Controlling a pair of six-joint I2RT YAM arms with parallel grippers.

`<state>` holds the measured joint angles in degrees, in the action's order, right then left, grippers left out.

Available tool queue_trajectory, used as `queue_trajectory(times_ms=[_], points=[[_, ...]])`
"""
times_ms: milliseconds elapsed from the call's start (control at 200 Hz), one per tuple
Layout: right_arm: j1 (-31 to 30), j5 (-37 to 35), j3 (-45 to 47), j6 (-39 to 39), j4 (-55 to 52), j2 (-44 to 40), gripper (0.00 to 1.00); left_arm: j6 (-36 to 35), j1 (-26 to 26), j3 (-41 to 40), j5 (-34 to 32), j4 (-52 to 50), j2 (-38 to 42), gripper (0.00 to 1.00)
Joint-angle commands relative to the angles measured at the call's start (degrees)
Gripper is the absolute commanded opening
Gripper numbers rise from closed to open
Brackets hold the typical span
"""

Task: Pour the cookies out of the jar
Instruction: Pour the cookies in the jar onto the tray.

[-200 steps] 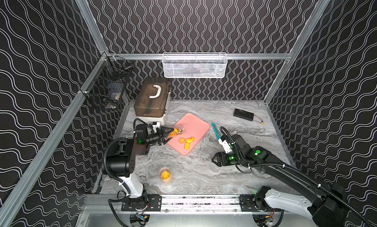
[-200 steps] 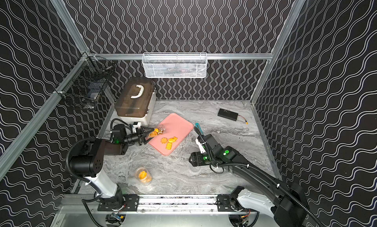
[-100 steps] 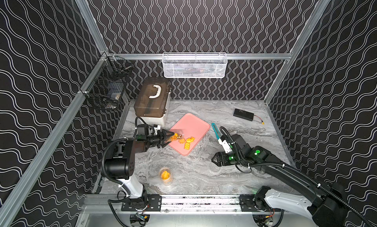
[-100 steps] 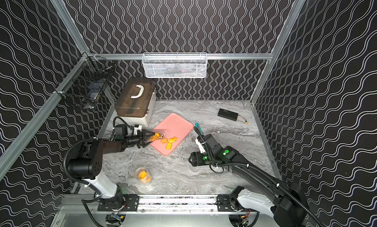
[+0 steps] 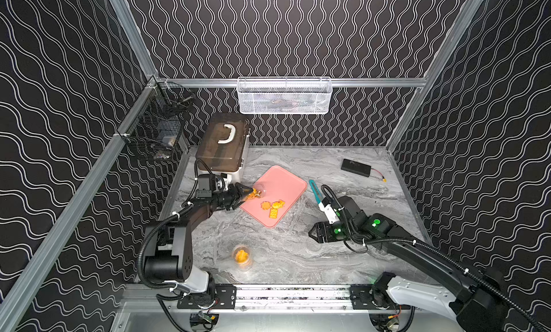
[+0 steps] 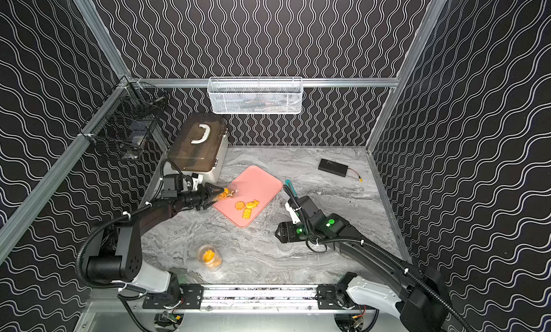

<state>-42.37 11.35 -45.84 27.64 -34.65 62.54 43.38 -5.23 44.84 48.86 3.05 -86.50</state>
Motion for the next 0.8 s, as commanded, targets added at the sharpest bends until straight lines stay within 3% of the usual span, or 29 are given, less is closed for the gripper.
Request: queue_trajectory(times_ms=[0,590,756,796], points=[[-0.06,0.59,-0.36,0.75,0.94,0.36,0.78,-4.11,0.55,1.83,-3.2,-5.26,-0.3,0.46],[-0.08,0.16,0.41,1.1,0.55,-1.64,0.78,-10.34,6.44,8.61,-11.22,-15.85,-2.56,0.46],[-0.08,0.01,0.41,1.1,0.64,-1.73,0.78,-15.13,10.78,14.01,-16.86,-21.62,-2.69,0.46],[-0.03,0.07,0.41,1.19,0.73,-1.65,0.78,-14.69,11.38,14.75,-15.55,-21.29,-3.33,0.46]])
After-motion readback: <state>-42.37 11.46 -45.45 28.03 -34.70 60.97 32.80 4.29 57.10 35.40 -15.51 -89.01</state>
